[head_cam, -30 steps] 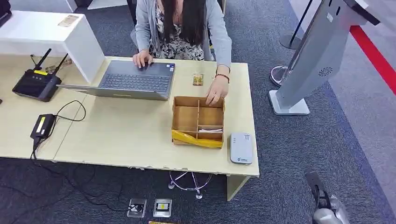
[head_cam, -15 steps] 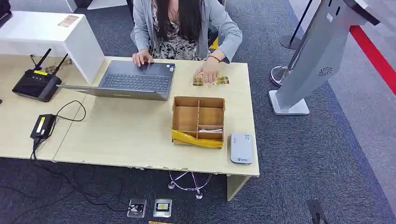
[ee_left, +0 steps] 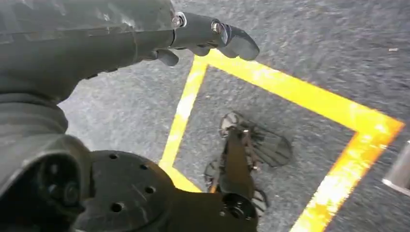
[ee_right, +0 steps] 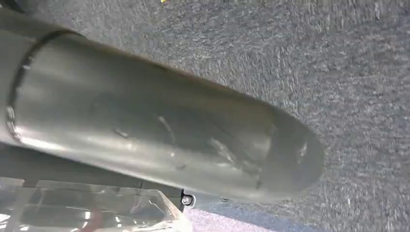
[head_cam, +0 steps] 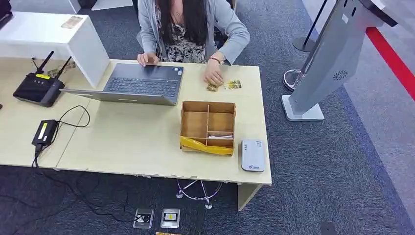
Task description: Pass the card to the sensor for recognition and then transmit it.
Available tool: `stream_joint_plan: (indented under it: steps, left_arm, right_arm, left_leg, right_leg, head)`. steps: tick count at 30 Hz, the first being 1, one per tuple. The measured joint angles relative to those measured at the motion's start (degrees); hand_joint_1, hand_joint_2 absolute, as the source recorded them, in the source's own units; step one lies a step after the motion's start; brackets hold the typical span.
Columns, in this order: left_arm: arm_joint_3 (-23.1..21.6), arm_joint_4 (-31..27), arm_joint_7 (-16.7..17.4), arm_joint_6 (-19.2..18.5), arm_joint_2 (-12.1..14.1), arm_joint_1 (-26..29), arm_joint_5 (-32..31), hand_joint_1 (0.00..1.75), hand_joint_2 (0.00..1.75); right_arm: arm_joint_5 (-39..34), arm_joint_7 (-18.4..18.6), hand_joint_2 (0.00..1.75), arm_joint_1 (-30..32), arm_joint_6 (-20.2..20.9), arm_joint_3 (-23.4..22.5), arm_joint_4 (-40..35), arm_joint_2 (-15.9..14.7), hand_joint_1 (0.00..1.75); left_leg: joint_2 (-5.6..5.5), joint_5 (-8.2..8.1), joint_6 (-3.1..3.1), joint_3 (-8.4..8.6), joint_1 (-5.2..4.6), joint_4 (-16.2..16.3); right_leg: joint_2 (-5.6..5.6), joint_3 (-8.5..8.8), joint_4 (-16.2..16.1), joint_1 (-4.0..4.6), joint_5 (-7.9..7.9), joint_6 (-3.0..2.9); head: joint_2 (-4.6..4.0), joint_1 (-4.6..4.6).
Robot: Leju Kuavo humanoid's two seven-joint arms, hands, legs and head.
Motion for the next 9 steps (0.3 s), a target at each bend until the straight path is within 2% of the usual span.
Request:
stream_joint_plan:
  steps: [9]
  left_arm:
    - [-0.04, 0.00, 2.44, 0.55, -0.37, 0.08, 1.07, 0.00, 0.00]
  right_arm:
    - [1.73, 1.75, 0.00, -0.99, 1.16, -0.11, 0.00, 0.00, 0.00]
  left_leg:
    - [0.00, 0.00, 0.00, -0.01, 0.00, 0.00]
  right_leg:
    - [-0.02, -0.01, 0.00, 0.00, 0.00, 0.00]
  head:
    - [0.02, 0.00]
